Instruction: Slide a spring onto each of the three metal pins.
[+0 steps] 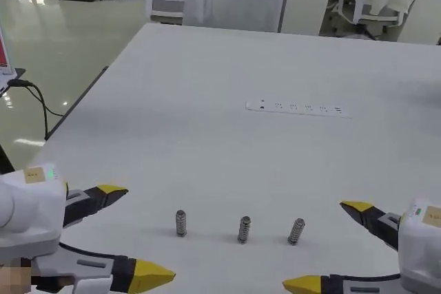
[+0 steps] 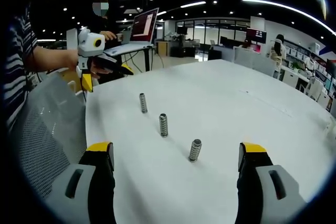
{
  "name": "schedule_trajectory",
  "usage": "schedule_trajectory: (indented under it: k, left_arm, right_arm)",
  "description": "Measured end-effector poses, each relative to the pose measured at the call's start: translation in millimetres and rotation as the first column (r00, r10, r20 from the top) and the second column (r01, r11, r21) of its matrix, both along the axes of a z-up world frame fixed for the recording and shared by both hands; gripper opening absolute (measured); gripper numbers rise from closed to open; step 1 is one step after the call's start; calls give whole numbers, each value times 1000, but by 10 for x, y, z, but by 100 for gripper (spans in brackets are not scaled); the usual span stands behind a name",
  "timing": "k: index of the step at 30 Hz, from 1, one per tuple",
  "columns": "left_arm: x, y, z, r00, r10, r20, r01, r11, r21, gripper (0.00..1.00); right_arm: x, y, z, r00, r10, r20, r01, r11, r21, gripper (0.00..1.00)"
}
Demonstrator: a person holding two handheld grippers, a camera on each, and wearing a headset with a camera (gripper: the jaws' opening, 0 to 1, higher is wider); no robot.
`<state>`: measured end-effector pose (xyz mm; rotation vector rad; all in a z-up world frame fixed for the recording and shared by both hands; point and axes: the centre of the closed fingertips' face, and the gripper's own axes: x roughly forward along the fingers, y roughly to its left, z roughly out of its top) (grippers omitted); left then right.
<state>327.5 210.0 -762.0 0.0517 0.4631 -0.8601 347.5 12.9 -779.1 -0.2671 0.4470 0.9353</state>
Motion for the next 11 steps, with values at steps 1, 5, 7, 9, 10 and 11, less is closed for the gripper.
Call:
schedule_trajectory:
  k: [1, 5, 7, 9, 10, 11]
  left_arm:
    - [-1, 0, 2, 1000, 1, 0, -1, 1000, -2, 98]
    - [-9, 3, 8, 1000, 2, 2, -2, 1000, -3, 98]
    - [-13, 6, 10, 1000, 1, 2, -1, 1000, -2, 98]
    - [-14, 11, 9, 1000, 0, 0, 0, 1000, 0, 98]
    - [-13, 13, 12, 1000, 1, 1, -1, 1000, 1, 98]
    - [-12, 14, 13, 1000, 1, 1, -1, 1000, 0, 98]
  right_arm:
    - [-1, 2, -1, 1000, 1, 0, -1, 1000, -2, 99]
    - [-2, 11, 3, 1000, 4, -1, -4, 1000, -1, 99]
    - [1, 14, 6, 1000, 7, 1, -7, 1000, -3, 99]
    - [5, 18, 12, 1000, 8, 2, -8, 1000, -3, 99]
    - [7, 22, 17, 1000, 8, 3, -8, 1000, -3, 99]
    - [7, 24, 19, 1000, 8, 3, -8, 1000, -3, 99]
